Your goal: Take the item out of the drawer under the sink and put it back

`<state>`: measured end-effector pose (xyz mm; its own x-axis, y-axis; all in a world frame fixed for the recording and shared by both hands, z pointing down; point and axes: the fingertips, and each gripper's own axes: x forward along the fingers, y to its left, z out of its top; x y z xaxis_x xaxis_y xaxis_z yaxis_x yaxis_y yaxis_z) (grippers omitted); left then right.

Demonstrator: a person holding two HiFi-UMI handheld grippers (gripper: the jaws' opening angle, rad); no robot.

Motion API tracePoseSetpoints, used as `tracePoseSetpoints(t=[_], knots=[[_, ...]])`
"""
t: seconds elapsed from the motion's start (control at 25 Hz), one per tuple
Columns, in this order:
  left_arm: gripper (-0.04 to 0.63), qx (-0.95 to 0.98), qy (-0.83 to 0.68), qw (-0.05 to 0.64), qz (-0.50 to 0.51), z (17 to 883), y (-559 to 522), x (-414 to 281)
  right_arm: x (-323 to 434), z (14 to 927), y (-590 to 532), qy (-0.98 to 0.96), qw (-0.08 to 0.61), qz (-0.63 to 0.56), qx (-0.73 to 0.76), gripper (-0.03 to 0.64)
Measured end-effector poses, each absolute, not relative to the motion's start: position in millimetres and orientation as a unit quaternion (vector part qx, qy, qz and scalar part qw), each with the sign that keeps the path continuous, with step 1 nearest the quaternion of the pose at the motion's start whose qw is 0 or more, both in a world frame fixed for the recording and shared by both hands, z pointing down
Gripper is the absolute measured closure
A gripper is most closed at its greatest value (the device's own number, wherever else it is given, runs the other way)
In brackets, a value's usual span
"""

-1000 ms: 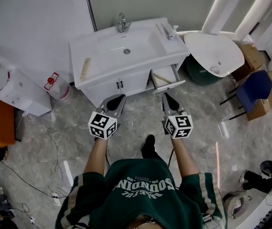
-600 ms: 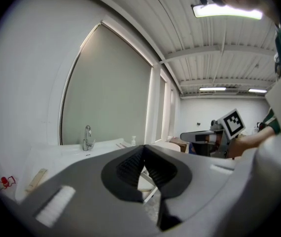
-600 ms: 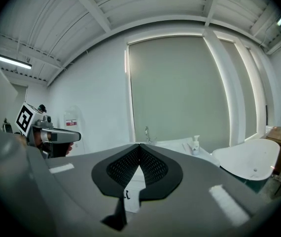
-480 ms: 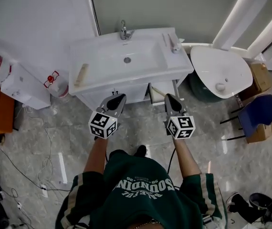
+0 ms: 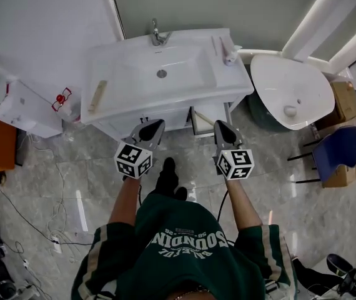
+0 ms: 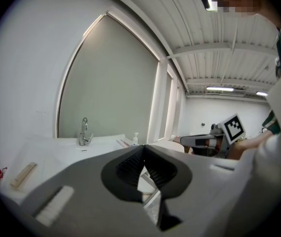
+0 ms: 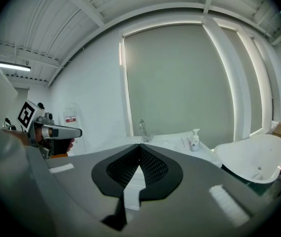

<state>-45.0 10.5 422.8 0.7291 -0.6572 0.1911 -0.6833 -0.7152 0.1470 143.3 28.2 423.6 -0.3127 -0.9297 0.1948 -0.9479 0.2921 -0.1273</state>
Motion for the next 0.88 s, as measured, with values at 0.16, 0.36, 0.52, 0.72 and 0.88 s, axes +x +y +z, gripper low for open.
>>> tracePoseSetpoints(t=[0.16,0.36,0.52,0.72,0.88], knots=[[0.546,0.925,-0.359,0.108,0.063,426.7,-14.8,-36.3,151.2,425.1,6.8,-0.8,0.042,0.113,0.588,0.615],[0.546,0.928,-0.349,0.111,0.065,430.3,-38.0,-23.7,161.6,428.9,-13.1,-0.797,0.054,0.111,0.591,0.615],[0.546,0.93,-0.341,0.119,0.075,441.2,-50.4,-17.0,167.7,439.0,-22.1,-0.793,0.059,0.12,0.595,0.615],[0.546,0.933,-0.324,0.128,0.09,454.8,-55.9,-7.1,169.9,457.1,-26.4,-0.79,0.076,0.128,0.595,0.615],[0.546,0.935,-0.311,0.137,0.103,471.7,-56.1,-2.2,166.9,478.1,-28.9,-0.789,0.097,0.133,0.592,0.615]])
